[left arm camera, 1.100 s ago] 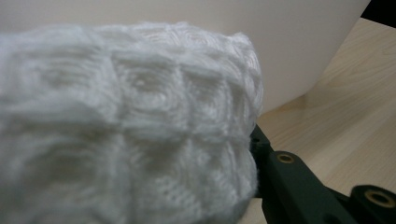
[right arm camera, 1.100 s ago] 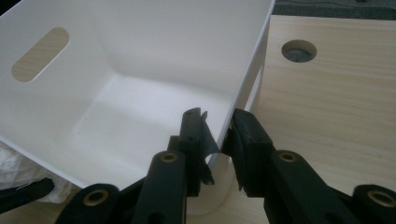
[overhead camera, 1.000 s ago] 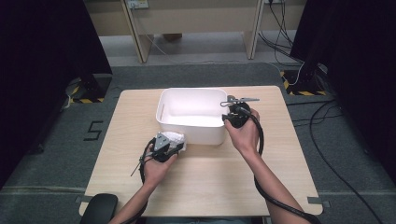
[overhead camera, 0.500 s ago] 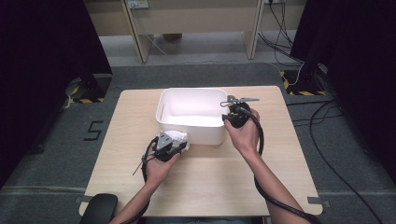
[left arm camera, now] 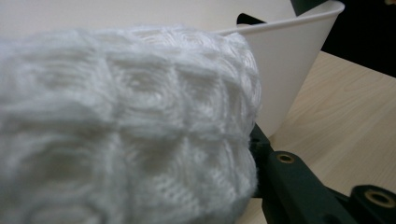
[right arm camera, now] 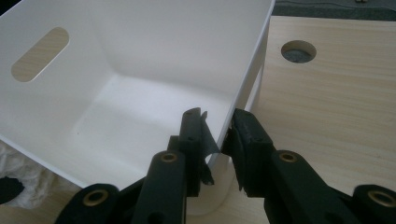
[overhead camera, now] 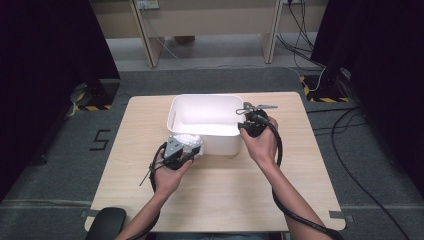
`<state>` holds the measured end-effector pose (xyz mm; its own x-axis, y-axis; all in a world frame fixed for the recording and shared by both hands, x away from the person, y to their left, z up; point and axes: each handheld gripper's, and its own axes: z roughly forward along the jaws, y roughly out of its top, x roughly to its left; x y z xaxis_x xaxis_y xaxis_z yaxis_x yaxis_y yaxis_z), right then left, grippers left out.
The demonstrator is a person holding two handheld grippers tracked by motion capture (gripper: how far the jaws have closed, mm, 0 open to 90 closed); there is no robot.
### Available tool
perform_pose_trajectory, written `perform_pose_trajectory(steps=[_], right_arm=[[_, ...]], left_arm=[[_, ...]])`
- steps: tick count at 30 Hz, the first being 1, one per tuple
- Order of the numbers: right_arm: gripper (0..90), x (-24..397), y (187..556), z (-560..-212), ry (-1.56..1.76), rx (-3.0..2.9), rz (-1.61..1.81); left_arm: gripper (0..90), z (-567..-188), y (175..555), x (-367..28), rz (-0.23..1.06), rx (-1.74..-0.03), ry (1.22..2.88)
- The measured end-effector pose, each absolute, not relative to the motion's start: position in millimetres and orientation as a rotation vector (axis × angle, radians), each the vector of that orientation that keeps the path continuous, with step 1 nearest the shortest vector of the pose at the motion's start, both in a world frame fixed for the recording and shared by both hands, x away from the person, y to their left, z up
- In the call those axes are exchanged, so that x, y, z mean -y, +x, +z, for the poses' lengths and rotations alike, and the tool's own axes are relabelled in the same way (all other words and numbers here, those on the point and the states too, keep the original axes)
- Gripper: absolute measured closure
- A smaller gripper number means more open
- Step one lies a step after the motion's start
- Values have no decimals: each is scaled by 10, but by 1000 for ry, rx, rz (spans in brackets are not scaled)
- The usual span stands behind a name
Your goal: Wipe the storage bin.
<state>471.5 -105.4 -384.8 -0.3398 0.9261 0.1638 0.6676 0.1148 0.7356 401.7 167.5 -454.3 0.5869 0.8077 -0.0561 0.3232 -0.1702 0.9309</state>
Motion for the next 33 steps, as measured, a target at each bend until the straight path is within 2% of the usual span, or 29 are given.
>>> perform_pose_trajectory(steps=[33], right_arm=[[750,1060,4717,-3850,1556,-2063,1075]], left_arm=[[748,-4434,4017,-1512,560,-884,1752]])
